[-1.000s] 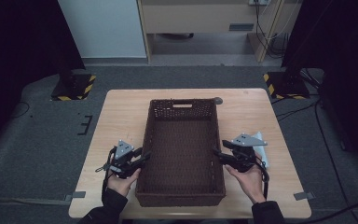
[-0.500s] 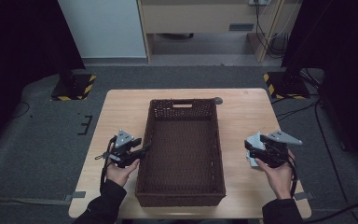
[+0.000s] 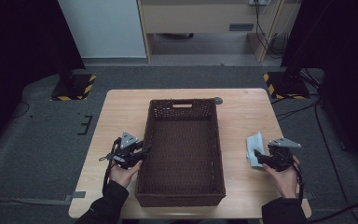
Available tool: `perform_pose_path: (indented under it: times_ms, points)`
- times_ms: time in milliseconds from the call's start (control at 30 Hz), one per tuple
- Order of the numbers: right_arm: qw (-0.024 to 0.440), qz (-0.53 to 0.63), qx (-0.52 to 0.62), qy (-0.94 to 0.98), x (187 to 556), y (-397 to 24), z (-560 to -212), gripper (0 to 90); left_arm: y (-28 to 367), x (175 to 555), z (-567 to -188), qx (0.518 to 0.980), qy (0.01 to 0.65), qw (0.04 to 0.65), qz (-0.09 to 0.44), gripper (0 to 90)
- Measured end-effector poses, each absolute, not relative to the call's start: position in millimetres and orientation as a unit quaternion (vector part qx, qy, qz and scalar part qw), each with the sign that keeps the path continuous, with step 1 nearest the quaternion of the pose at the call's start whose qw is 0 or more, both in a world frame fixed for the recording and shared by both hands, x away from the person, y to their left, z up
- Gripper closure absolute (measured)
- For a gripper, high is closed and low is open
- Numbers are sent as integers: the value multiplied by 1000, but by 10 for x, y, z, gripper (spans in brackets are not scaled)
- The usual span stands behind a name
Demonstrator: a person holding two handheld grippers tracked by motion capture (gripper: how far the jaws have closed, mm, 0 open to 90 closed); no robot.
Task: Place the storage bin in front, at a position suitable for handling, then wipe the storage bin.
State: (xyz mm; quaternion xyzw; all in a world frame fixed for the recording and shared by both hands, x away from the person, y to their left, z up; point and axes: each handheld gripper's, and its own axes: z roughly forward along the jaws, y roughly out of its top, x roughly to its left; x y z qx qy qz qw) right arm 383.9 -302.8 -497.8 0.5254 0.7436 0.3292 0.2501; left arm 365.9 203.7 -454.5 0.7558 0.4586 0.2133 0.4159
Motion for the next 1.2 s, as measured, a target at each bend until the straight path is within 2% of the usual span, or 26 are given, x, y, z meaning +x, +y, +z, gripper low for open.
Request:
perform_pose_path:
  times_ms: [333, 667, 1200]
  points:
    - [224, 322, 537, 747, 3948, -3073, -5135, 504, 2054, 3645, -4549, 756, 457, 419, 210, 608]
    - [188, 327, 549, 746, 3988, -3079, -5163, 824, 2063, 3661, -4557, 755, 459, 423, 201, 595]
    - [211, 386, 493, 751, 3986, -2800, -4823, 839, 2059, 3674, -4557, 754, 461, 424, 198, 597]
